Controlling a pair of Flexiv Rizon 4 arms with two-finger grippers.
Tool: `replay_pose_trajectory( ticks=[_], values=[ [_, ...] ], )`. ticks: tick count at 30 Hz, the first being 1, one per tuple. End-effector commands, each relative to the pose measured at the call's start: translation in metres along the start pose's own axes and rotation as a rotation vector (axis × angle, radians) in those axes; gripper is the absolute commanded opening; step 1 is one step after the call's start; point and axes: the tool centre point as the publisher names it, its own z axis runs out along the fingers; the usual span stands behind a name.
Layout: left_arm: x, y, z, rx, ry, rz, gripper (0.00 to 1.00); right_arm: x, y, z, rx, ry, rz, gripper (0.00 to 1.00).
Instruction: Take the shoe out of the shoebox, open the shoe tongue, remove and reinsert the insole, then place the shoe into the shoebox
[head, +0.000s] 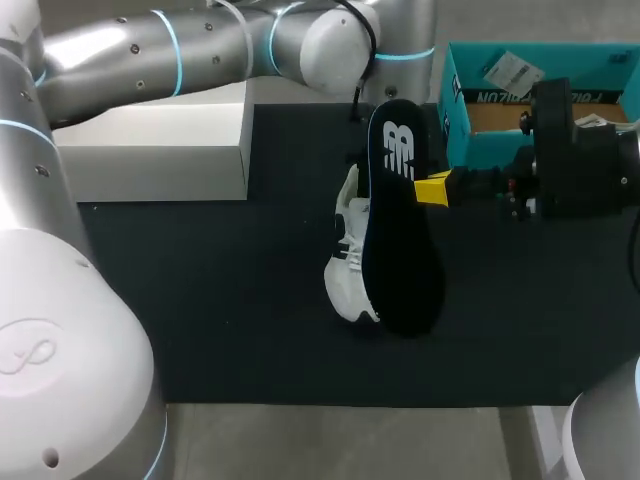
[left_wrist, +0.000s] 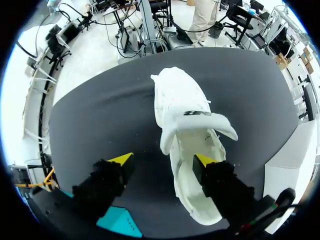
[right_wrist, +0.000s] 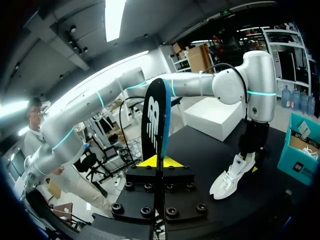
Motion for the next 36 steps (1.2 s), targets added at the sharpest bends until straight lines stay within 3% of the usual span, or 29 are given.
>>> replay_pose_trajectory(
  ticks=[1, 18, 23, 36],
  values=[
    [0.009, -0.019, -0.024, -0.119, -0.116, 0.035, 1.0, -0.001, 0.001, 0.003, 0.002, 0.001, 0.001, 0.0],
    [-0.017, -0.007, -0.096, -0.311, -0.324, 0.207, 1.0, -0.001, 0.001, 0.003, 0.002, 0.001, 0.001, 0.0],
    [-0.015, 0.0, -0.112, -0.333, -0.393, 0.25, 1.0, -0.039, 0.019, -0.018, -0.11, -0.083, 0.111, 0.0],
    [-0.001, -0.009, -0.159, -0.47, -0.605, 0.293, 1.0, -0.154, 0.054, -0.064, -0.114, -0.095, 0.307, 0.0]
  ],
)
